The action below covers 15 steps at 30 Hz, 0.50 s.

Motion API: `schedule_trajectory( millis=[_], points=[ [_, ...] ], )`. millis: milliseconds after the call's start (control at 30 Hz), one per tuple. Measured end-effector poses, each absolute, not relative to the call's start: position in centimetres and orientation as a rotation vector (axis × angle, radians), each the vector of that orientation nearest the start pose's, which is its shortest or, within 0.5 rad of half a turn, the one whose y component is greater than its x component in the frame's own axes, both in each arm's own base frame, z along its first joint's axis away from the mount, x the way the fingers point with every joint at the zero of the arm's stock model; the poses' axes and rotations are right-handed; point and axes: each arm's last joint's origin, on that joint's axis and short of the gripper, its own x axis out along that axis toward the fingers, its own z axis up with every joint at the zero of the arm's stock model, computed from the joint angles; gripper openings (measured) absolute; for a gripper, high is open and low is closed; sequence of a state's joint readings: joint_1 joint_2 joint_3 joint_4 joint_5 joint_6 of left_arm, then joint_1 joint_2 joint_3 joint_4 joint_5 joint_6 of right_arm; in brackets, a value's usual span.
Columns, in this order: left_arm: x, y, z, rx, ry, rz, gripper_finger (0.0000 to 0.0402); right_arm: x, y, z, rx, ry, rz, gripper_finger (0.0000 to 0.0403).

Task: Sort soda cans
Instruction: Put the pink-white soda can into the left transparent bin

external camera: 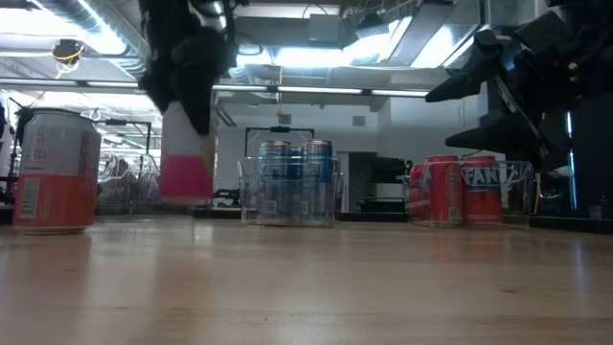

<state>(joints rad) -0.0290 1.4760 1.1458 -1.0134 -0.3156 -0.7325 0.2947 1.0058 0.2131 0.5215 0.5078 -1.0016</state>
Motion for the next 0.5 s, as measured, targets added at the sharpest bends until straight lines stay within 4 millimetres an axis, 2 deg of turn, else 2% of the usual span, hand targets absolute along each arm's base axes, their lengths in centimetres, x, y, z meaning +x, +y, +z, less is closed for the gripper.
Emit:
schedule_trajectory(
  millis=[167, 333, 500],
  points=[
    [26.5, 0.8, 29.2, -0.308, 1.136, 0.808, 0.0295, 17.9, 4.0, 16.9, -1.099, 0.338, -0.07, 0.0335],
    [25.8, 2.4, 32.9, -0.257, 1.075, 0.929, 0.0293, 17.9, 4.0, 16.9, -1.099, 0.339, -0.069, 0.0335],
    [24.6, 5.1, 34.5, -0.189, 1.042, 1.134, 0.0293, 17.9, 4.0, 16.9, -1.099, 0.34, -0.069, 0.0335]
  ],
)
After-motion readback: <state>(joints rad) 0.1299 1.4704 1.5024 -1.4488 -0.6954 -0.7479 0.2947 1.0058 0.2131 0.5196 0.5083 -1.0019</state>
